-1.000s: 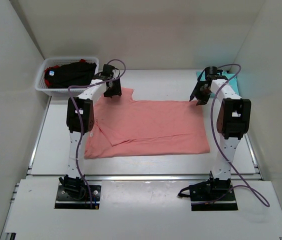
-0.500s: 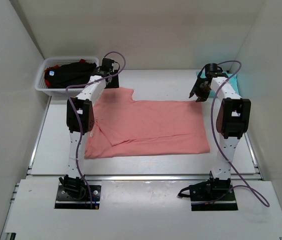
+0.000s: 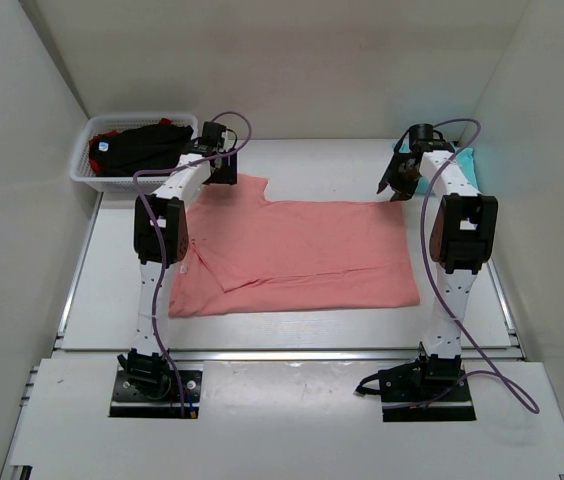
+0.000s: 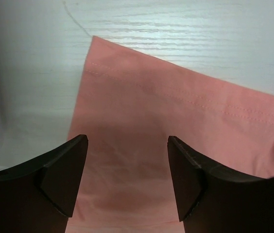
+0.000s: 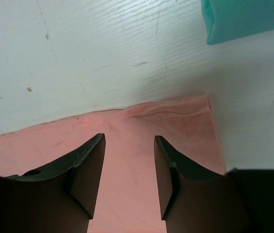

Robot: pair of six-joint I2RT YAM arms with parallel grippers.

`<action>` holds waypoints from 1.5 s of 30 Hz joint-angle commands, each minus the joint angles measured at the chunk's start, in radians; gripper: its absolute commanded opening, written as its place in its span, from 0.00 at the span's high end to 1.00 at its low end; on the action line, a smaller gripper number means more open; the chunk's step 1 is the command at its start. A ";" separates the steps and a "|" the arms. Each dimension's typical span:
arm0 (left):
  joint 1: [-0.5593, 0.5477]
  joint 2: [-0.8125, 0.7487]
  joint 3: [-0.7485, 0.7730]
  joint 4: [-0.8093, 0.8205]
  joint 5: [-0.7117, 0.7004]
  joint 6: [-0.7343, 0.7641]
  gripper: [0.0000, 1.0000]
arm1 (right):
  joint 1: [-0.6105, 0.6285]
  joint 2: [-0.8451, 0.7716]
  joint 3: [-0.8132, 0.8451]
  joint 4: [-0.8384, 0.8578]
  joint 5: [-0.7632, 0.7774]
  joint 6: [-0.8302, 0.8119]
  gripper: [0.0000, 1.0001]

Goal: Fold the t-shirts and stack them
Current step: Grap the side of the flattened tshirt furthest away from the robot with both arms

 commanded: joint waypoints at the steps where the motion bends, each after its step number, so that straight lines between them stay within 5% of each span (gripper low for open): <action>1: 0.000 -0.021 -0.001 -0.016 0.068 0.017 0.23 | -0.004 0.013 0.039 -0.001 -0.002 -0.002 0.58; 6: 0.004 -0.013 -0.020 -0.038 0.148 0.013 0.18 | -0.002 0.021 0.056 -0.007 -0.014 0.000 0.58; 17: 0.001 0.060 0.084 -0.208 0.075 -0.020 0.24 | -0.008 0.025 0.049 -0.018 -0.002 -0.020 0.58; 21: -0.015 0.082 0.119 -0.246 0.065 0.000 0.46 | -0.004 0.028 0.023 -0.018 0.004 -0.030 0.58; 27: -0.028 0.100 0.127 -0.286 0.061 0.015 0.59 | 0.004 0.019 0.018 -0.013 0.007 -0.025 0.58; 29: -0.029 0.102 0.125 -0.296 0.059 0.024 0.89 | 0.007 0.015 0.010 -0.015 0.009 -0.031 0.58; 31: -0.032 0.094 0.119 -0.290 0.053 0.020 0.99 | 0.002 0.010 0.006 -0.016 0.013 -0.037 0.58; 45: -0.046 0.036 0.096 -0.265 0.125 -0.006 1.00 | 0.028 0.096 0.093 -0.065 0.231 -0.070 0.57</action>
